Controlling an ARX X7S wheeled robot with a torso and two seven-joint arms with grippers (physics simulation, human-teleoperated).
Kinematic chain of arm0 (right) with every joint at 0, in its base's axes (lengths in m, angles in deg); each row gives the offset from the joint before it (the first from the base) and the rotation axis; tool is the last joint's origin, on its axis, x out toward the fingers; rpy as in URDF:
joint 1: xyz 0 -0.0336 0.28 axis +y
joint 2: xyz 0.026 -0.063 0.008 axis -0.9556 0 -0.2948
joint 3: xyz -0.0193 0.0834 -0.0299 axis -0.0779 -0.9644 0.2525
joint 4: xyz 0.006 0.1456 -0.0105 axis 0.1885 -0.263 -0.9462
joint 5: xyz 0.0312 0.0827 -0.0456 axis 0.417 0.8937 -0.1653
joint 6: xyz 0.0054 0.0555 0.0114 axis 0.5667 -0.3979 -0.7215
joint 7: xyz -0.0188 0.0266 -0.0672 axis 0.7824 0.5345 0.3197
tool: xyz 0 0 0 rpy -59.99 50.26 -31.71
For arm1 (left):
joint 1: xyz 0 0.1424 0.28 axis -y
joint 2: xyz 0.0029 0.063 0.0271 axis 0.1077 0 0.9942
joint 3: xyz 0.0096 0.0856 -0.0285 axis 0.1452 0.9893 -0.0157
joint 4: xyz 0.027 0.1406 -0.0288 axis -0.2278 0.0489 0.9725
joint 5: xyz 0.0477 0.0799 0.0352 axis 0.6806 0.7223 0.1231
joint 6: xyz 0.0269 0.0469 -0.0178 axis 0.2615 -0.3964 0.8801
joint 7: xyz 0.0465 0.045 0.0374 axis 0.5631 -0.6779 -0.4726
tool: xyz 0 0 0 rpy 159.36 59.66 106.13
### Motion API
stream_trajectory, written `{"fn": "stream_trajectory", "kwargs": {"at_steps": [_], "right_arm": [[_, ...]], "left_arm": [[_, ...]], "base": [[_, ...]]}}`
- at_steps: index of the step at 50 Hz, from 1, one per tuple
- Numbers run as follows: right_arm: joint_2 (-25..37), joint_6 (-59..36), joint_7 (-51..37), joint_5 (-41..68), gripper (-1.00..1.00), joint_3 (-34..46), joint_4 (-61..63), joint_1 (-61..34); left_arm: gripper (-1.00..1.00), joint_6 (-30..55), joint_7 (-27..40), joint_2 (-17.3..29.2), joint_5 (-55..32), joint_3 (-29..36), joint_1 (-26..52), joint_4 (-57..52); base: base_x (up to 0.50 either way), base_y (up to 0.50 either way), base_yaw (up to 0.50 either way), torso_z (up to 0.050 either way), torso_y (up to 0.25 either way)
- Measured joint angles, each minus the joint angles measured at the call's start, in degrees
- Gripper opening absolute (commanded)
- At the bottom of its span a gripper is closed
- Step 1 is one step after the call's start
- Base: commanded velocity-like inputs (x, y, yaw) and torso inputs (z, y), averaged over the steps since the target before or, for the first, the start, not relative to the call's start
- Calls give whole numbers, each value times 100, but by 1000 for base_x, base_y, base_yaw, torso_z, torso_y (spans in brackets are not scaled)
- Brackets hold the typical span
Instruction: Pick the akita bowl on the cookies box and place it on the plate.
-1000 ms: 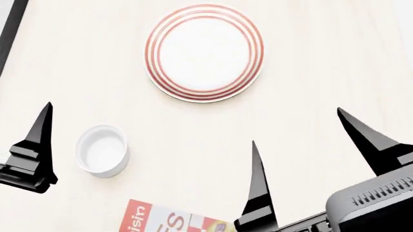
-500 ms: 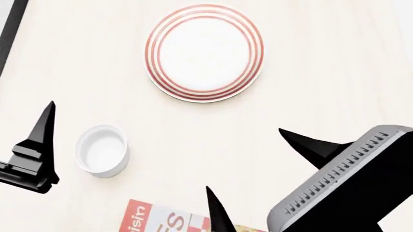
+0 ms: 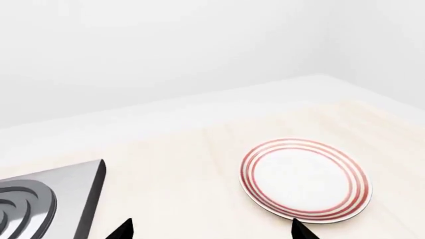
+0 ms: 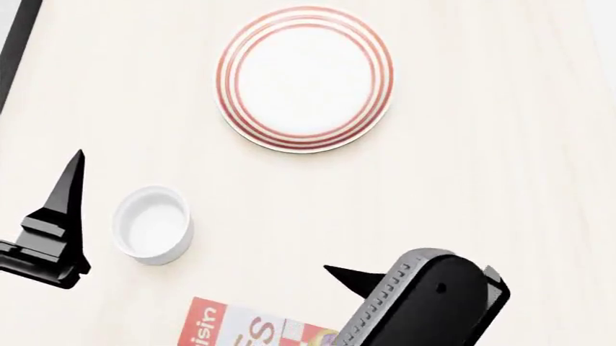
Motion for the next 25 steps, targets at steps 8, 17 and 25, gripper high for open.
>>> {"fn": "stream_trajectory", "kwargs": {"at_steps": [8,17,25], "right_arm": [[-325,-68,-467,452,100,537,13,-375],[-756,-38,-1129,1044,100,1121,72,-838],[-1221,-28,-1745,1512,100,1600,96,-1152]], "left_arm": [[100,-27,13,12,27,37,-13,-4],[100,-13,41,26,13,47,-10,-37],[100,24,71,38,-26,40,14,-78]], "base": [[0,0,0,0,0],[0,0,0,0,0],[0,0,0,0,0]]}}
